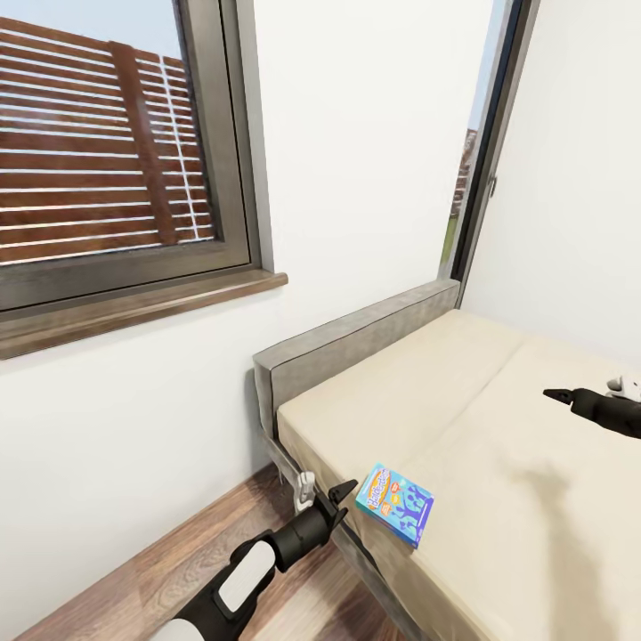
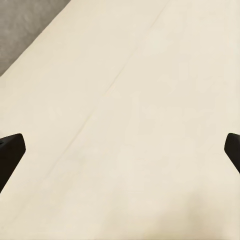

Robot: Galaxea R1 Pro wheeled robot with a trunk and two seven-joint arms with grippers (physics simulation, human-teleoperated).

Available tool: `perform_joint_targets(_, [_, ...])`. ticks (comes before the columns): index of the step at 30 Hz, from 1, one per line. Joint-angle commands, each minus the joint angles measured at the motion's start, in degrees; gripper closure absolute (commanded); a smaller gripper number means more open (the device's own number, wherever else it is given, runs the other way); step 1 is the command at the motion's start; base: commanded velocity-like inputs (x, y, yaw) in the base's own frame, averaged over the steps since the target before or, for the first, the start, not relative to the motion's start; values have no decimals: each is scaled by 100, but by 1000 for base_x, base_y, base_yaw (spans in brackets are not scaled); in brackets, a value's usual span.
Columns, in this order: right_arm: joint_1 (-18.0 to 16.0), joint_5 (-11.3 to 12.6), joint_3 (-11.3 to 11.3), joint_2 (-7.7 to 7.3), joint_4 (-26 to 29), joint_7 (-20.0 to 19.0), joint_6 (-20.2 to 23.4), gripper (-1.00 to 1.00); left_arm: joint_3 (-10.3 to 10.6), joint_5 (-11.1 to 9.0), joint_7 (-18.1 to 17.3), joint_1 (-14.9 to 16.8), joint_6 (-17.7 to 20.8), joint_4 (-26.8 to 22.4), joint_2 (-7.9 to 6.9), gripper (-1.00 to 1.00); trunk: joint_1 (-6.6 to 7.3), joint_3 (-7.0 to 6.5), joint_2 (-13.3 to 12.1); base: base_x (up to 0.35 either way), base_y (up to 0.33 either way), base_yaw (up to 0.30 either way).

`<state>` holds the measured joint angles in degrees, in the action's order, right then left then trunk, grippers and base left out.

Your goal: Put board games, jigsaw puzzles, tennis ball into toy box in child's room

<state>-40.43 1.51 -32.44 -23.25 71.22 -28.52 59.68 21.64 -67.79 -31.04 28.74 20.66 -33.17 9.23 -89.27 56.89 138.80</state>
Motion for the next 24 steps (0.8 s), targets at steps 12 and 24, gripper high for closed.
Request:
perform_joint_targets(12, [-1, 8, -3, 11, 28, -5, 32, -100, 349, -489, 97, 6, 108, -216, 72, -100, 2, 5, 2, 0, 0, 0])
perform_joint_targets(24, [0, 7, 0, 33, 32, 9, 32, -100, 622, -810, 392, -142, 107, -703, 49, -100, 2, 5, 2, 0, 0, 0])
